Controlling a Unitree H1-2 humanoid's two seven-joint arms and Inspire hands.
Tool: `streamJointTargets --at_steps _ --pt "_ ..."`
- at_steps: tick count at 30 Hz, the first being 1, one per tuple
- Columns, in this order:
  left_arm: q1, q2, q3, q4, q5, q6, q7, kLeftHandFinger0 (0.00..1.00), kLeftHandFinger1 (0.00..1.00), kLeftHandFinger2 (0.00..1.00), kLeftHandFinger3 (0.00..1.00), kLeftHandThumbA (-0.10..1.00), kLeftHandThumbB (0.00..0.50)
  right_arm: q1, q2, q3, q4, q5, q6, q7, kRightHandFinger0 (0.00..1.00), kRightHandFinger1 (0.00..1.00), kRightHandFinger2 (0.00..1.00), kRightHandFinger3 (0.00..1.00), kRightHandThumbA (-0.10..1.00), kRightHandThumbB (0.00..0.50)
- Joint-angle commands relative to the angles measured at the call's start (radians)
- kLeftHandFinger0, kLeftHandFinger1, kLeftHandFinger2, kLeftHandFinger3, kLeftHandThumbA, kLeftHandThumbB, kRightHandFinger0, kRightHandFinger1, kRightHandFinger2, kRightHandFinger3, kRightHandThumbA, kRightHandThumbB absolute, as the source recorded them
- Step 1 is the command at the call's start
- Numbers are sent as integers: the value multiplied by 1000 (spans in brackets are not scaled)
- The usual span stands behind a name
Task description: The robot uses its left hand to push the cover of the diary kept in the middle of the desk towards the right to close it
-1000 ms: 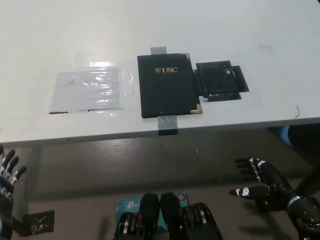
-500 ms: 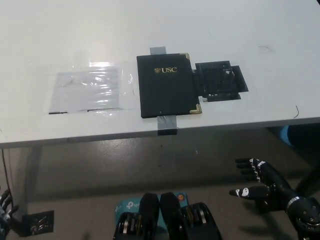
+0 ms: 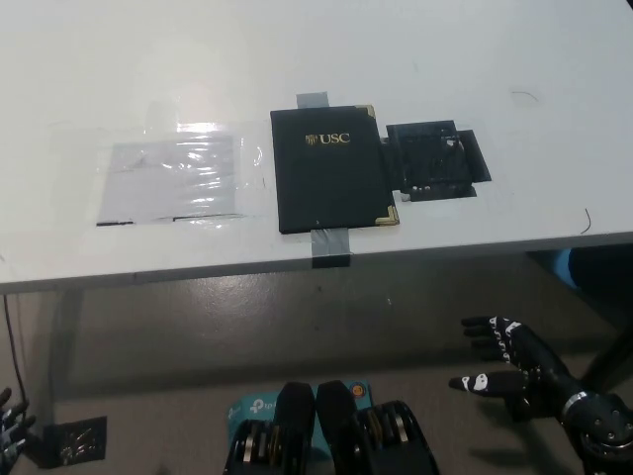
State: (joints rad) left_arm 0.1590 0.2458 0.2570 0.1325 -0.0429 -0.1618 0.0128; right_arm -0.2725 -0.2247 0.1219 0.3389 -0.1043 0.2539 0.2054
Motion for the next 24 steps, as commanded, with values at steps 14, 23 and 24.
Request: streamJointTargets --at_steps 14,23,24 --pt "-150 118 48 -100 -56 183 -30 717 731 824 931 1000 401 -69 68 -87 62 35 -85 -60 779 829 834 824 1000 463" --pt "-212 125 19 -97 -36 225 -24 790 761 834 923 1000 339 -56 63 -118 53 35 -90 -71 813 856 860 844 1000 470" --pt "-211 126 18 -99 -30 228 -23 794 762 835 926 1000 339 -56 63 -118 53 34 -91 -71 815 857 861 845 1000 467"
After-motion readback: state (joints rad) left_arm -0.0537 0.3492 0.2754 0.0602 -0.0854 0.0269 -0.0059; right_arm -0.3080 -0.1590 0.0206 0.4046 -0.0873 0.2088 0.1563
